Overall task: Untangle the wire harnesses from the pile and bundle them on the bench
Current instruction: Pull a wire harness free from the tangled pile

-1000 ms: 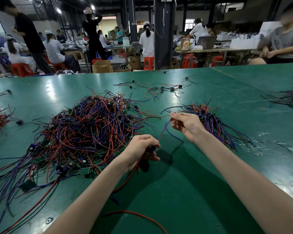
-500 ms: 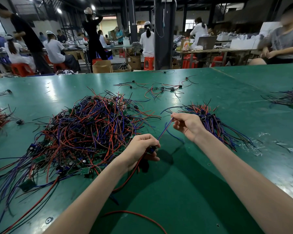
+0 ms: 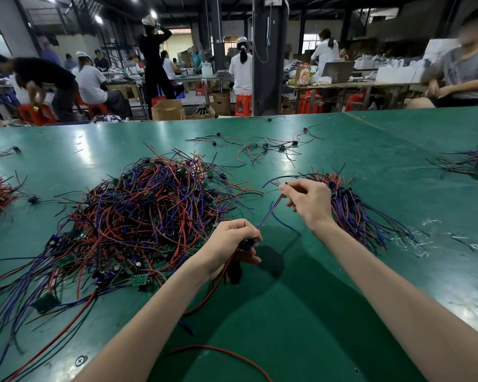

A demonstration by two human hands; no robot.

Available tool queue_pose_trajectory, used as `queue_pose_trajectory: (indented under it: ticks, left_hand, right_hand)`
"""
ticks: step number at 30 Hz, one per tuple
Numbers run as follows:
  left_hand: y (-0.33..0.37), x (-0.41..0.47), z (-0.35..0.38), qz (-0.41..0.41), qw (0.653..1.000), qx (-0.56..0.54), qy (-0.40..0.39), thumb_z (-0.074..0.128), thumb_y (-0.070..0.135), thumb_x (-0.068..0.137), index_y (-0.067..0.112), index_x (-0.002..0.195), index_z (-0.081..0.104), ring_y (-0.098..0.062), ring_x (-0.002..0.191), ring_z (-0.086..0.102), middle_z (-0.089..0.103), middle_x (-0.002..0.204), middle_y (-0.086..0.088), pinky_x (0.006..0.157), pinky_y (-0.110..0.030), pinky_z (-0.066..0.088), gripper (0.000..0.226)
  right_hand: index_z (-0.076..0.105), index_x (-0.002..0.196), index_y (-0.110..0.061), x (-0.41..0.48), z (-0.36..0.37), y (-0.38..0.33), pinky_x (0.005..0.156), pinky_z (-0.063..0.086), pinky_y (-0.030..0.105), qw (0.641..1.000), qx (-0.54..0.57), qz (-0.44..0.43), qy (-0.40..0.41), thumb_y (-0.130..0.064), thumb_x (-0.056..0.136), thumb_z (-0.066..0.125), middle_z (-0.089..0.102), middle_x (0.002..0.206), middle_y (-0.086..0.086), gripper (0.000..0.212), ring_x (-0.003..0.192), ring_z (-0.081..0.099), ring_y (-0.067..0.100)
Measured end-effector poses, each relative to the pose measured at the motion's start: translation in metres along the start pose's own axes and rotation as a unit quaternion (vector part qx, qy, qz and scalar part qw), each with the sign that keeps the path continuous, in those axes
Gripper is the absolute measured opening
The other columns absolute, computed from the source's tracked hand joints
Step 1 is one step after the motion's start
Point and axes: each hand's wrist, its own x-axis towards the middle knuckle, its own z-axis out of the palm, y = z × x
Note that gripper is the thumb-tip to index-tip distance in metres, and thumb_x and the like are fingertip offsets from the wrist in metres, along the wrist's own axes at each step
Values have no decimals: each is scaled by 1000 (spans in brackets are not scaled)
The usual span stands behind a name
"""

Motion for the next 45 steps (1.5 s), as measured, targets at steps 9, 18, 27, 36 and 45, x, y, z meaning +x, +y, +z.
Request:
queue_pose_trajectory:
  ticks: [9, 18, 27, 36, 45]
  left_hand:
    - [-1, 1, 0, 3, 1000, 11, 11, 54, 0, 91, -1, 72, 63, -10, 46, 51, 52, 61, -8, 45, -24, 50, 20]
    - [0, 0, 3, -10, 1000, 12, 1, 59, 2, 89, 1, 72, 63, -8, 46, 50, 53, 58, -3, 44, -21, 49, 18]
    - [2, -2, -1, -2, 1000, 11, -7, 59, 2, 88, 2, 70, 67, -8, 47, 52, 54, 59, -3, 45, -21, 49, 19]
    - [0, -2, -3, -11, 1000, 27, -2, 59, 0, 88, 1, 70, 70, -10, 46, 53, 55, 63, -8, 44, -21, 49, 22]
    - [2, -1, -3, -6, 999, 32, 15, 57, 0, 89, 1, 71, 67, -9, 46, 53, 53, 66, -9, 44, -20, 49, 21]
  right_hand:
    - [59, 75, -4, 5, -8, -21, 32, 29, 11, 884, 348, 304, -68, -5, 86, 62, 63, 51, 2, 11, 33, 41, 1]
    - [51, 74, -5, 3, -9, -21, 32, 33, 10, 744, 500, 426, -124, -11, 95, 51, 52, 39, -1, 22, 27, 40, 2]
    - [52, 70, -5, 3, -7, -18, 31, 30, 8, 772, 496, 389, -85, -8, 92, 55, 59, 49, 2, 23, 29, 41, 0]
    - [65, 71, -4, -3, -4, 6, 51, 47, 30, 967, -144, -209, 31, -8, 83, 69, 64, 65, 8, 13, 52, 59, 22]
    - [62, 67, -10, 2, -1, -1, 36, 39, 20, 996, 75, 36, 25, -10, 85, 67, 64, 57, 3, 18, 37, 54, 6]
